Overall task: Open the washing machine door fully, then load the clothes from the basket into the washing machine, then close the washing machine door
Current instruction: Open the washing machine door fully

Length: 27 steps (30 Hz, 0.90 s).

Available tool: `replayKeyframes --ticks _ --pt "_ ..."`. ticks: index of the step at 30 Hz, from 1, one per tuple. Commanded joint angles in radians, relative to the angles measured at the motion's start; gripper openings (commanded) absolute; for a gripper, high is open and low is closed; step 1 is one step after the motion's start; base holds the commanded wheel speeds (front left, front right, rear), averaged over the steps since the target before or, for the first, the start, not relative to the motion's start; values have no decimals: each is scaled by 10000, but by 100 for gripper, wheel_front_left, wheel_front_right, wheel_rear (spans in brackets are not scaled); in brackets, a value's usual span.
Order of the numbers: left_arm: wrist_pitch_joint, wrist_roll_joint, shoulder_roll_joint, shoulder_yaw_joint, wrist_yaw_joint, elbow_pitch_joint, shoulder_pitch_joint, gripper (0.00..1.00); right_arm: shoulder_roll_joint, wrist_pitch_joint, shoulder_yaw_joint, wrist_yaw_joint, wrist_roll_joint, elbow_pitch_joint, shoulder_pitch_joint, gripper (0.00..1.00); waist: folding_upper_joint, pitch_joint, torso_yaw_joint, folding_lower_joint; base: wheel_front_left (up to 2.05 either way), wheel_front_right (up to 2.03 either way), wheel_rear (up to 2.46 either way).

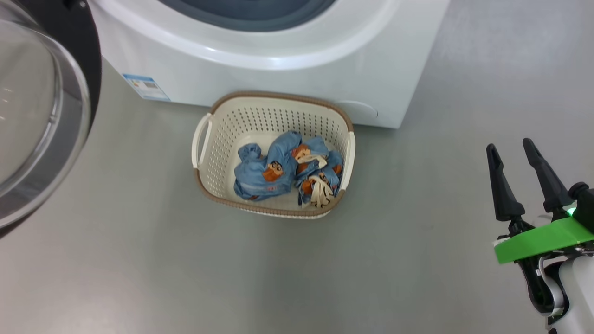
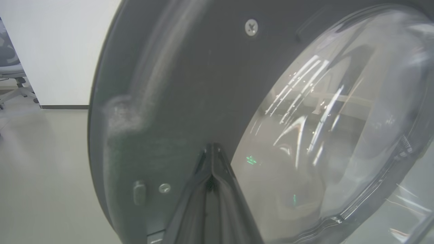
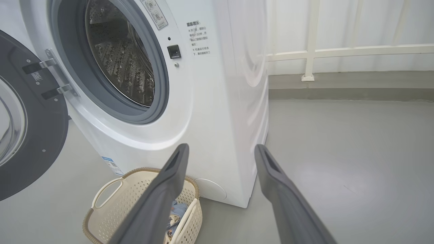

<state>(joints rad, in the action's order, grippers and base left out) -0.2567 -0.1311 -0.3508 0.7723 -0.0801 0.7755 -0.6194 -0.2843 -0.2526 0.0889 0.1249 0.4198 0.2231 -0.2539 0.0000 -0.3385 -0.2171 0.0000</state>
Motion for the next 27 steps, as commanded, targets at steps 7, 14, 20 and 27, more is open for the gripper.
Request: replayKeyframes --ticks 7,14,20,27 --pt "-51 299 -160 57 -280 -670 1156 1 96 -92 230 58 -51 -79 597 100 0 1020 -42 0 0 0 0" --pt "-51 258 311 -384 -469 -1269 2015 47 126 -92 299 58 15 -70 933 100 0 1691 -6 0 0 0 0" --pt "-51 -195 523 -1120 -501 -1991 2642 100 126 -92 277 58 78 -72 1154 100 0 2031 23 0 0 0 0" --pt "-51 -1252 719 -2179 -504 -2691 3276 100 110 -92 248 58 113 -90 1263 100 0 2288 142 0 0 0 0"
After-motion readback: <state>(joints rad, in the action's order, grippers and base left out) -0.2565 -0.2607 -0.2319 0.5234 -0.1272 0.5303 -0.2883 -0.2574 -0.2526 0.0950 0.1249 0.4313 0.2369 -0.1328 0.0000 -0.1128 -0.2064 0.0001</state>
